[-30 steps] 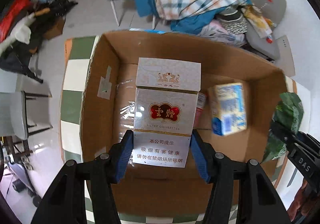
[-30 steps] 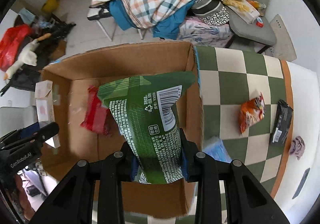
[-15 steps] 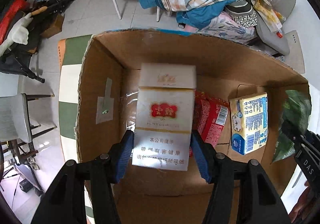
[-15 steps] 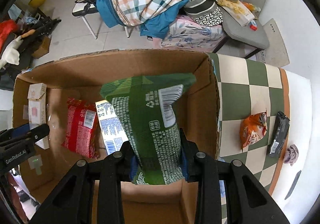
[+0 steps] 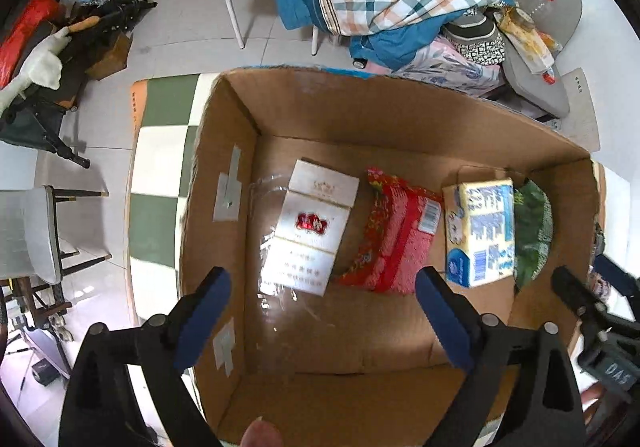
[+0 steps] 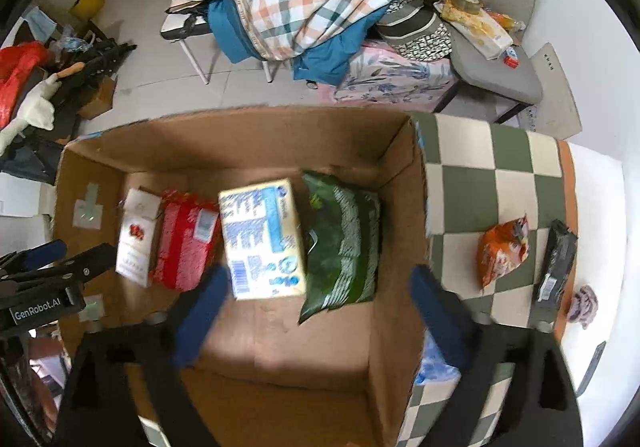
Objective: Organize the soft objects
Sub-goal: 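Lower both items into the cardboard box and open both tools, then lift both tools away from the box toward the table items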
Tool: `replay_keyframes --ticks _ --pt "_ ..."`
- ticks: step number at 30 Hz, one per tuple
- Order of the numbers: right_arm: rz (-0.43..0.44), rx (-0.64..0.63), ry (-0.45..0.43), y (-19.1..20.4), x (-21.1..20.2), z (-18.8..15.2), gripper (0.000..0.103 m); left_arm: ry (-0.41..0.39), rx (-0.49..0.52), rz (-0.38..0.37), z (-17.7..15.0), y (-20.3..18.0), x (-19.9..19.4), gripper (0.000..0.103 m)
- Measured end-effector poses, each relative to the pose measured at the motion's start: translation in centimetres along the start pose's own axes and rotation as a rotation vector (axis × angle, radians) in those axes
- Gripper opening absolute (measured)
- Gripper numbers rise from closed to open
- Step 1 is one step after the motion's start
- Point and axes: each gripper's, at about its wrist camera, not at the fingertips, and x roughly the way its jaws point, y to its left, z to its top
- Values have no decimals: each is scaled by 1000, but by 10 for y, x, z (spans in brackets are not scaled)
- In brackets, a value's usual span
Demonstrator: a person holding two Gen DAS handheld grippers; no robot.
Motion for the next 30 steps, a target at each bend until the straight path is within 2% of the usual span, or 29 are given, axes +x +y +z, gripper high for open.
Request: replay_keyframes --ticks 2,3,14,20,30 --pt "13 0 10 2 1 -8 99 -15 -11 -13 -7 1 -6 94" --pt "16 0 14 4 1 -12 103 -25 -14 -13 -10 2 -9 95" --pt "22 -3 11 13 -5 -51 103 -132 -13 35 -55 0 -37 95" --pt "17 -9 -60 10 -38 -73 103 -215 -5 56 -92 -4 -64 95" --pt "41 -13 -180 -2 -112 -135 103 -347 30 59 -143 -16 -127 95"
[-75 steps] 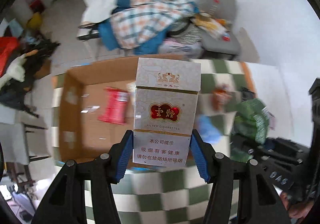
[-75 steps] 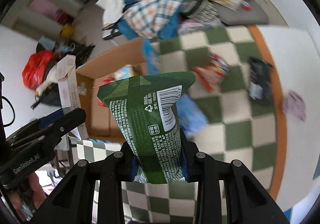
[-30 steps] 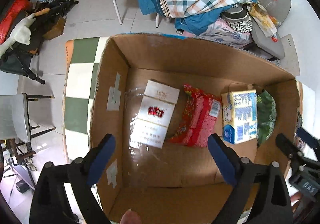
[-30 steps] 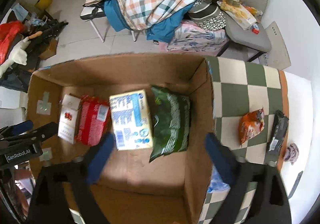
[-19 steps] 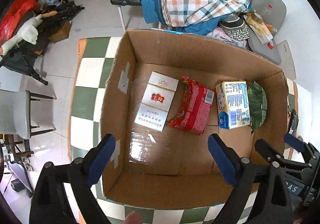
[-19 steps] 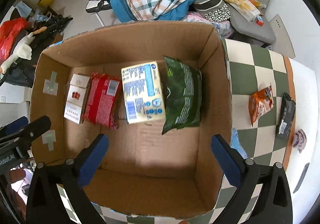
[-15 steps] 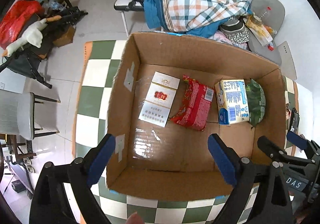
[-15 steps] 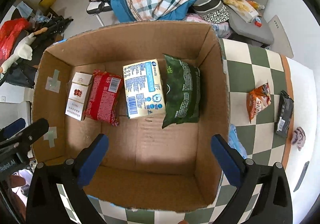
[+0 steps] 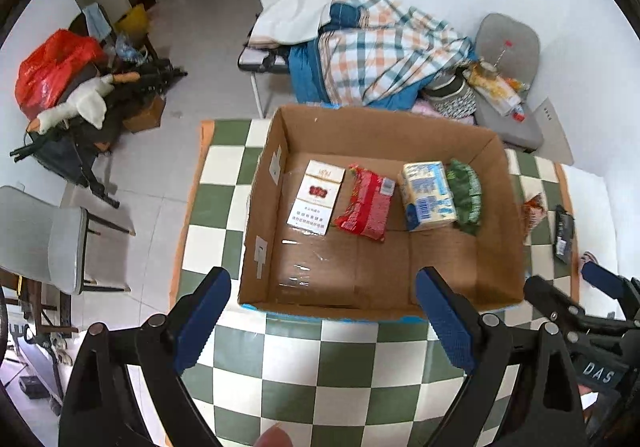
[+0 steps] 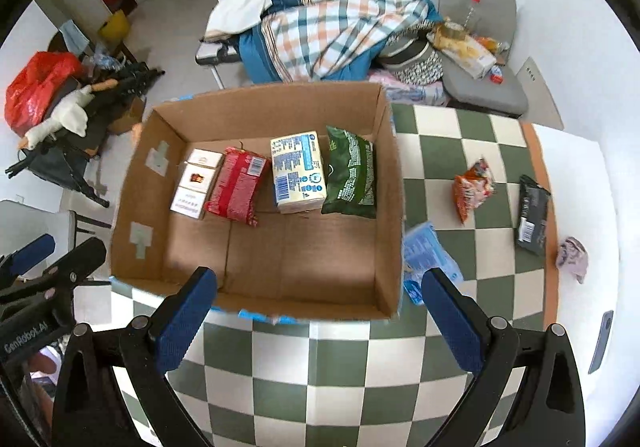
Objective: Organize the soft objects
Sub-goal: 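Lift both tools away from the box toward the table items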
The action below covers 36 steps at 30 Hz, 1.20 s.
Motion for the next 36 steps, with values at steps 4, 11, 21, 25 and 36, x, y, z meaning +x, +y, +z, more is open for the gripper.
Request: replay_keyframes --ticks 4,11,21,25,36 --pt "14 -2 -39 -3 -35 -19 103 -55 22 17 -10 -6 -30 95" --pt "45 -5 -96 -9 -79 -40 103 -91 31 -3 -27 -15 -65 95" --pt "171 45 -112 -39 -103 -51 103 -82 78 -30 -27 -61 -85 95" --pt "171 134 -103 -88 -100 -53 103 -77 176 -35 -15 -112 -81 95" --pt "-9 368 -74 -282 -64 -32 103 24 571 6 50 -305 18 95"
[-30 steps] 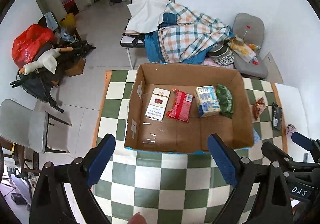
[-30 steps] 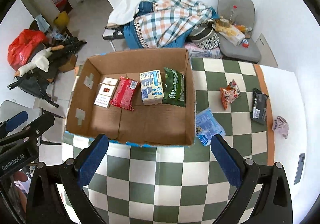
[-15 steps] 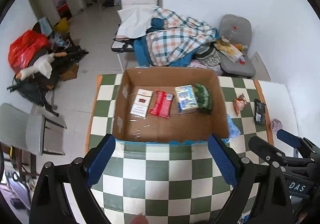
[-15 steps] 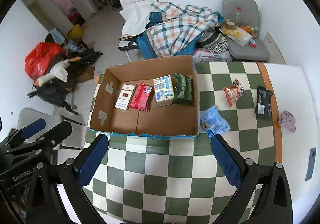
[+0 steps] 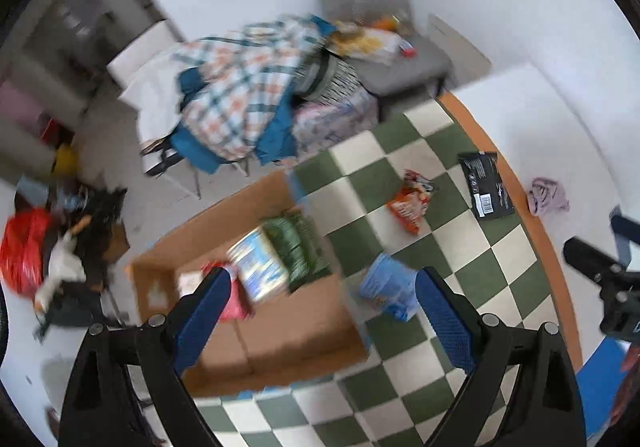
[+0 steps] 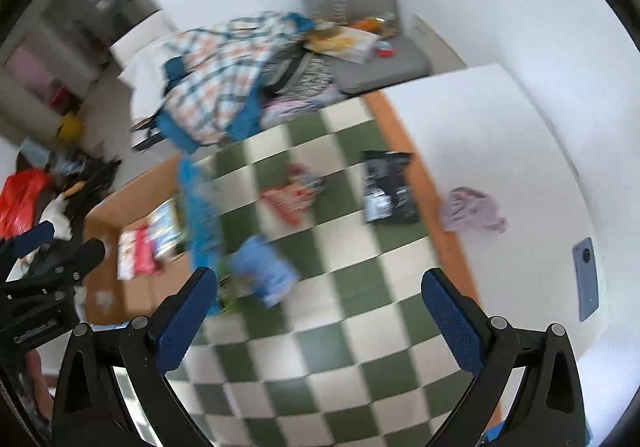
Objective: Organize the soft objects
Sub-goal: 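Lift both tools away from the box toward the table items, then grasp the panda-print snack bag with the left tool while the right tool grasps the black snack bag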
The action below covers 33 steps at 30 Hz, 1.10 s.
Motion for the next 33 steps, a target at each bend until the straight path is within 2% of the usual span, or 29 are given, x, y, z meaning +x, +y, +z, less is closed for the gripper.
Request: replay_keyframes --ticks 3,8,12,15,21,23,25,27,28,33 --pt "-26 45 44 -41 34 29 103 77 75 -12 39 -31 50 95" --pt "1 95 149 -85 117 69 103 204 145 -47 69 -76 127 94" --pt "20 121 254 -97 185 87 103 273 192 -36 76 -99 174 94" --pt "6 101 297 -99 221 96 103 322 214 -38 79 -110 203 94" --pt "-21 65 369 -95 272 104 102 389 248 -50 78 -127 247 94" --pt "-37 55 385 -91 284 105 101 392 256 -33 77 -129 255 84" --pt "-56 48 400 -88 293 105 97 399 254 -33 77 -129 259 67" --pt "-74 48 415 -86 303 105 87 405 247 -31 77 -129 262 54" --pt "-83 48 423 -85 307 105 85 399 240 -41 78 -128 262 50" --pt "-143 20 431 -73 318 102 82 392 216 -70 80 -122 261 46"
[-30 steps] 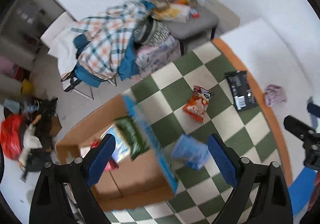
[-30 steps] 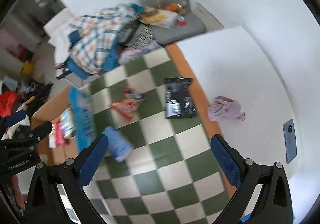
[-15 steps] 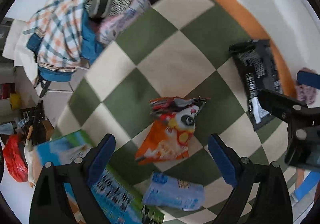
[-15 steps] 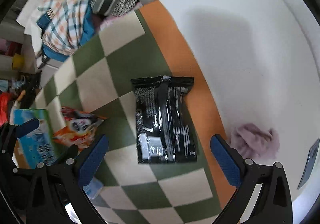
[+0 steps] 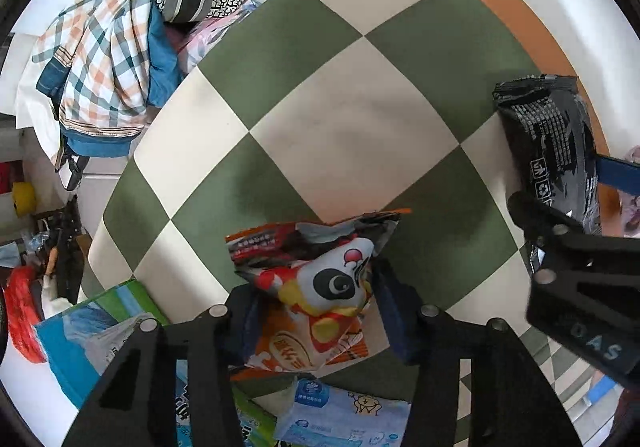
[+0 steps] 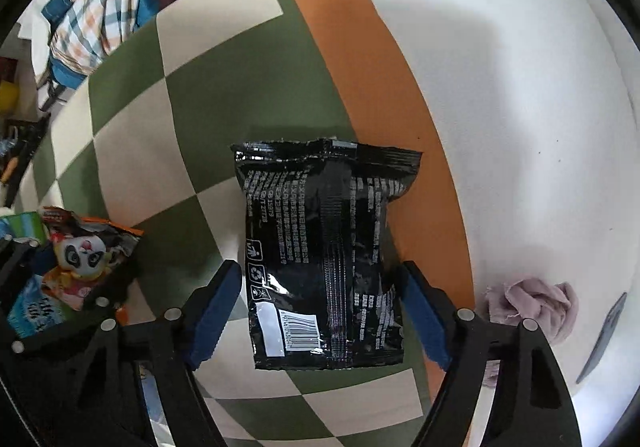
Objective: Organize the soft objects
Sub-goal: 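Grasp the panda-print snack bag with the left tool while the right tool grasps the black snack bag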
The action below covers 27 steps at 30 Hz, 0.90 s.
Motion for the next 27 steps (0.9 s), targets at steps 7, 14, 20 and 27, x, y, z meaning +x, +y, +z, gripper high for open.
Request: replay_keyframes --ticks 7,14,20,27 --pt "-40 15 -7 20 4 3 75 -17 -25 -21 -2 2 -1 44" --pt "-41 28 -20 21 -2 -9 59 -28 -52 -33 -4 6 -2 43" --pt "-27 31 -29 18 -11 -20 51 -42 -86 -62 -12 13 -13 43" --pt "35 7 -79 8 -46 -47 50 -146 -198 -165 -47 34 -66 43"
